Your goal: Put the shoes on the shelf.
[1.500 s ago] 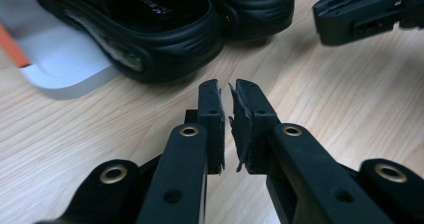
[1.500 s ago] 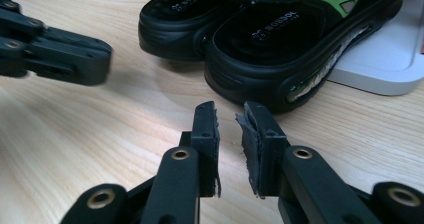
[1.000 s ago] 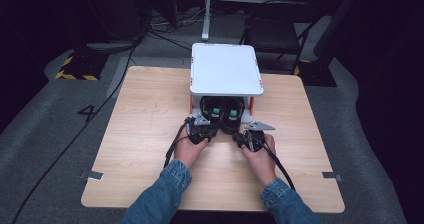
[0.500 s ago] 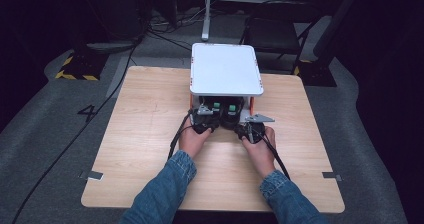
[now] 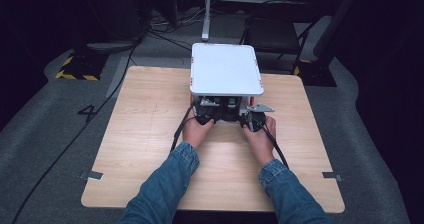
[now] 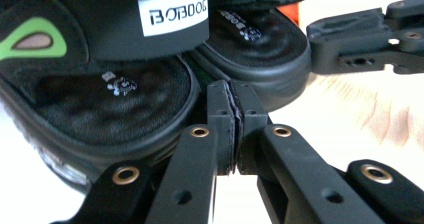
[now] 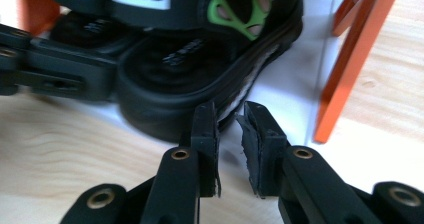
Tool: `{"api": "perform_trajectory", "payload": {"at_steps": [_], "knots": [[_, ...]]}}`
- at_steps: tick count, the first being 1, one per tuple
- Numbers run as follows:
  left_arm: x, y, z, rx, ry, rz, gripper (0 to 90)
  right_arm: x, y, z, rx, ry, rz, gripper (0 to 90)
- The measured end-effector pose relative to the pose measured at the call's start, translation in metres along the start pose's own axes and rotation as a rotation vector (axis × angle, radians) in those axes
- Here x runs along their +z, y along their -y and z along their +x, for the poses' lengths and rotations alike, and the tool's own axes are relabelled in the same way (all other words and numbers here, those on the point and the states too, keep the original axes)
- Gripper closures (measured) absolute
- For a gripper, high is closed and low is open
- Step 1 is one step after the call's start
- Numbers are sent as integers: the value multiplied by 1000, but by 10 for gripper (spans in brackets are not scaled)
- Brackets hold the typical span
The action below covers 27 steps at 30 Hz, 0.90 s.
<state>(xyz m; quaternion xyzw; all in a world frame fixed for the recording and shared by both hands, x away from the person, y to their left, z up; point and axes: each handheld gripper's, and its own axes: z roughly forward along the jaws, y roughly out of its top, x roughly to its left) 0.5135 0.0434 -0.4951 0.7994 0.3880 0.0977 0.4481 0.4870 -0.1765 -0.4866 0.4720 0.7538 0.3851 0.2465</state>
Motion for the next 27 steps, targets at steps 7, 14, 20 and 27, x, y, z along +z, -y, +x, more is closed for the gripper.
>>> {"api": "perform_trajectory", "payload": {"at_steps": [7,14,20,27], "knots": [[-5,0,1,44,7,-14,799,6,1,-10,29,-2,-7,719],[-32,7,2,19,-93,-31,744,-13,3,11,43,-92,-67,597],[-32,6,8,-50,-66,-20,631,5,5,15,-2,-86,-41,484],[-28,3,14,-54,-83,-32,679,18,-6,7,-49,-119,-16,468]]}}
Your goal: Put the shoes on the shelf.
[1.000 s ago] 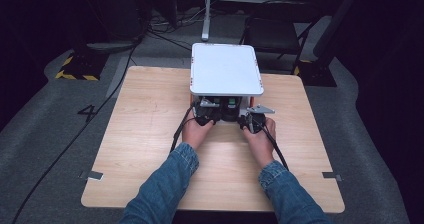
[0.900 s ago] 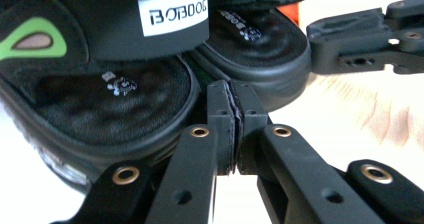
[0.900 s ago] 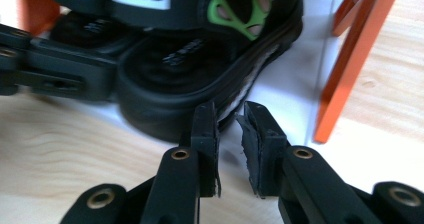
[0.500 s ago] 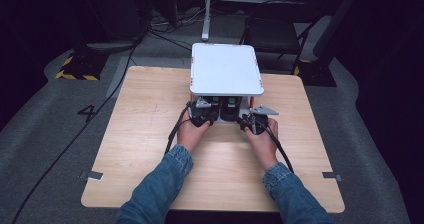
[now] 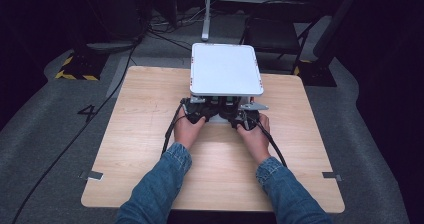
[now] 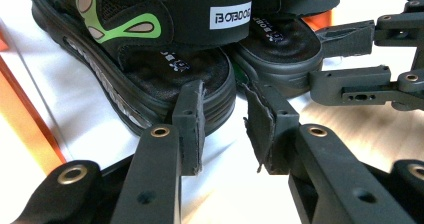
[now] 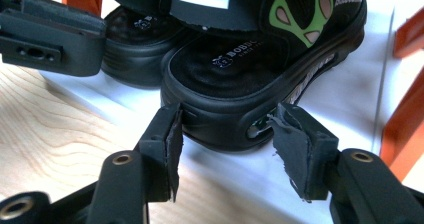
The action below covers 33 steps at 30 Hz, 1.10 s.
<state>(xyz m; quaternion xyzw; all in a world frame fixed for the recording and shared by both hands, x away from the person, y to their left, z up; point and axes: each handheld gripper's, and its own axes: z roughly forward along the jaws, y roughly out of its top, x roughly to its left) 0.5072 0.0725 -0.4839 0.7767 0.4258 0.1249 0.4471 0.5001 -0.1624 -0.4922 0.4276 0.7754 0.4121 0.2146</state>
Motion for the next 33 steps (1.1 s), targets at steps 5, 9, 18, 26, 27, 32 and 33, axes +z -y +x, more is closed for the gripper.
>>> {"api": "perform_trajectory", "payload": {"at_steps": [5,9,18,26,27,32,33], "knots": [[4,-2,3,-21,10,-6,694,4,-6,-8,-35,1,0,523],[5,-4,0,-12,6,-15,641,9,-12,-11,-60,15,3,537],[-24,9,-8,18,-20,4,490,-30,-12,-2,-46,4,-70,508],[-78,14,-25,68,-19,-41,427,-84,-14,-3,-35,-34,-111,461],[-85,14,-28,76,-18,-54,414,-90,-14,-3,-32,-37,-117,458],[-123,19,-35,89,-19,-54,337,-119,-11,-4,-49,-43,-124,418],[-130,21,-36,100,-25,-50,321,-125,-10,-5,-61,-44,-110,418]]}}
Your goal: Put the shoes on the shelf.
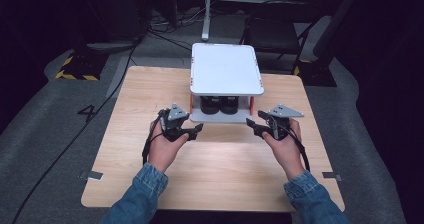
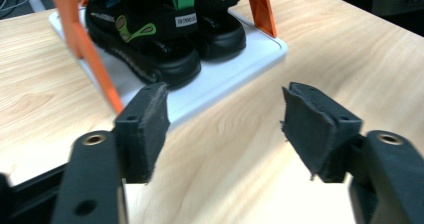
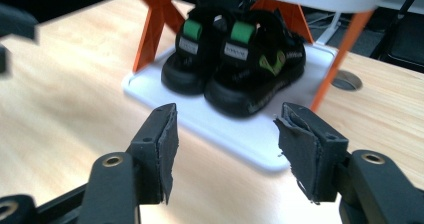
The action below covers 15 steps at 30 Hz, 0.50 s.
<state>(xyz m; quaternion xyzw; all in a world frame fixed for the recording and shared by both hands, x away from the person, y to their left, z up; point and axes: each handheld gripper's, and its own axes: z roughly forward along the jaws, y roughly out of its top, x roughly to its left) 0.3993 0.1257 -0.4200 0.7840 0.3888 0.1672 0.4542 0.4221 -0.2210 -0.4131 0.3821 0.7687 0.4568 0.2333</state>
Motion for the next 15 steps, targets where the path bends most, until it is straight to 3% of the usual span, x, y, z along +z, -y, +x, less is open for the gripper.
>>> {"api": "perform_trajectory", "payload": {"at_steps": [2,3,7,9,13,15], "knots": [[-13,2,-1,28,-19,14,289,-12,2,-3,-20,7,46,413],[-20,4,0,36,-23,19,274,-19,4,-5,-7,5,59,400],[-45,9,4,51,-22,11,225,-44,11,-13,50,1,10,359],[-55,13,10,62,-35,15,195,-53,12,-19,25,5,12,326],[-70,26,25,34,-63,53,163,-65,23,-31,51,4,60,322],[-75,33,34,37,-99,86,163,-70,30,-37,70,4,77,318]]}}
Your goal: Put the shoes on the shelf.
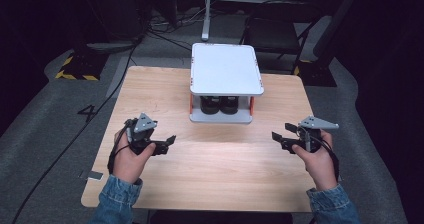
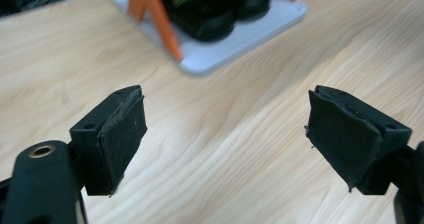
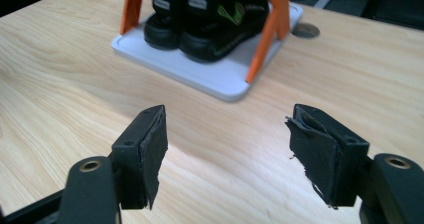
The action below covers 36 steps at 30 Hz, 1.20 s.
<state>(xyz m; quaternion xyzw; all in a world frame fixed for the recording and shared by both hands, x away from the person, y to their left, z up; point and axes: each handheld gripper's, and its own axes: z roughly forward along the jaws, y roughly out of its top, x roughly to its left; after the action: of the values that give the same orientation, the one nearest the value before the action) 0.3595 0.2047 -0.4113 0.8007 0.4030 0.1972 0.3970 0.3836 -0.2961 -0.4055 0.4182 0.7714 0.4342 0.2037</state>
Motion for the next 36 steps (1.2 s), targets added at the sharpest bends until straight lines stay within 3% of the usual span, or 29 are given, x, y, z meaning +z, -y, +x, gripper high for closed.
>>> {"api": "perform_trajectory", "payload": {"at_steps": [4,6,9,13,15,23,29,30,33,35,36], "knots": [[-3,18,19,-59,-60,110,165,-8,10,-12,18,9,0,307],[-1,27,28,-52,-84,122,169,-10,19,-23,53,18,28,328],[3,32,29,-37,-88,137,168,-8,27,-31,83,12,76,304],[9,43,29,6,-100,209,166,-4,44,-42,100,-12,112,216],[13,48,30,-8,-92,227,165,-1,51,-45,113,-24,112,212],[33,59,32,-11,-74,287,170,23,73,-53,65,37,156,212],[43,68,36,-41,-77,231,165,38,84,-51,22,53,198,179],[45,70,38,-41,-95,240,165,41,85,-51,-14,61,196,159],[46,71,39,-40,-107,223,159,42,86,-51,-19,67,185,155],[49,75,40,-93,-83,186,154,43,87,-51,-21,66,172,149],[50,78,41,-100,-83,162,148,43,87,-51,-20,69,174,143]]}}
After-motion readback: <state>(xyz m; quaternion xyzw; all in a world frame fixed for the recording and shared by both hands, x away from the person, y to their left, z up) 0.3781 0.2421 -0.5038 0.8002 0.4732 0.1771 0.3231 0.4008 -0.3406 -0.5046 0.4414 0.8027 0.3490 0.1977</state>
